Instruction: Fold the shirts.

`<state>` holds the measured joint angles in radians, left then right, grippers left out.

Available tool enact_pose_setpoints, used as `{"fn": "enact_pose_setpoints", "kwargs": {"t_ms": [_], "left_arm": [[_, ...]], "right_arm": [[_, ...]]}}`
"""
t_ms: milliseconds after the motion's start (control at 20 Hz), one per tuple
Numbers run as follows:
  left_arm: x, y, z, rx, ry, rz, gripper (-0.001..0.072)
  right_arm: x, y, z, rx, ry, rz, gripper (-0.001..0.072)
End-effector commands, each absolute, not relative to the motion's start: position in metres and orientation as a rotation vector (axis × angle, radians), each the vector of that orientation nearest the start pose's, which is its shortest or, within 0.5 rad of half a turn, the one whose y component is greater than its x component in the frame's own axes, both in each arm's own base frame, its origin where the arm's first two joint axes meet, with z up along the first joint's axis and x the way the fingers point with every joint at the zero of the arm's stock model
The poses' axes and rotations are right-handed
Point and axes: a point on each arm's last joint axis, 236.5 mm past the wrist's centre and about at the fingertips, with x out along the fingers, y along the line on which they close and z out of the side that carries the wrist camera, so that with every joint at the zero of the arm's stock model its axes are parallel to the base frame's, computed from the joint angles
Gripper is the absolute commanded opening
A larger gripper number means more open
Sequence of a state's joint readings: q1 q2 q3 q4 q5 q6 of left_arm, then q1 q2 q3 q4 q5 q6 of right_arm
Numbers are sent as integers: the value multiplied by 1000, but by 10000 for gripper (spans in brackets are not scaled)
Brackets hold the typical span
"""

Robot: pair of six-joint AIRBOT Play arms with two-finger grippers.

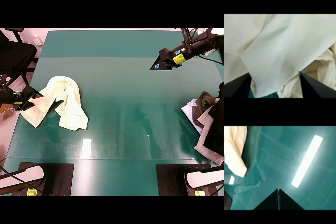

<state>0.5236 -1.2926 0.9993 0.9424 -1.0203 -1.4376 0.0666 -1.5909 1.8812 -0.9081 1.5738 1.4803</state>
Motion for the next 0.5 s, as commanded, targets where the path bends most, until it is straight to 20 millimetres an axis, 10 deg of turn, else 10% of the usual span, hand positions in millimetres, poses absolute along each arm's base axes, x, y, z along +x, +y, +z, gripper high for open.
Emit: {"fn": "enact_pose_setpoints", "kwargs": {"t_ms": [0,50,250,450], "left_arm": [[397,87,-5,-808,1012,94,650],[397,85,-9,-815,1027,92,627],[396,81,-16,-839,1050,78,27],[415,49,19,-927,947,-106,19]], "right_arm": [[427,175,152,307,1218,680,24],[427,175,152,307,1218,680,24],[427,175,152,307,1219,681,24],[428,175,153,308,1215,679,24]]}}
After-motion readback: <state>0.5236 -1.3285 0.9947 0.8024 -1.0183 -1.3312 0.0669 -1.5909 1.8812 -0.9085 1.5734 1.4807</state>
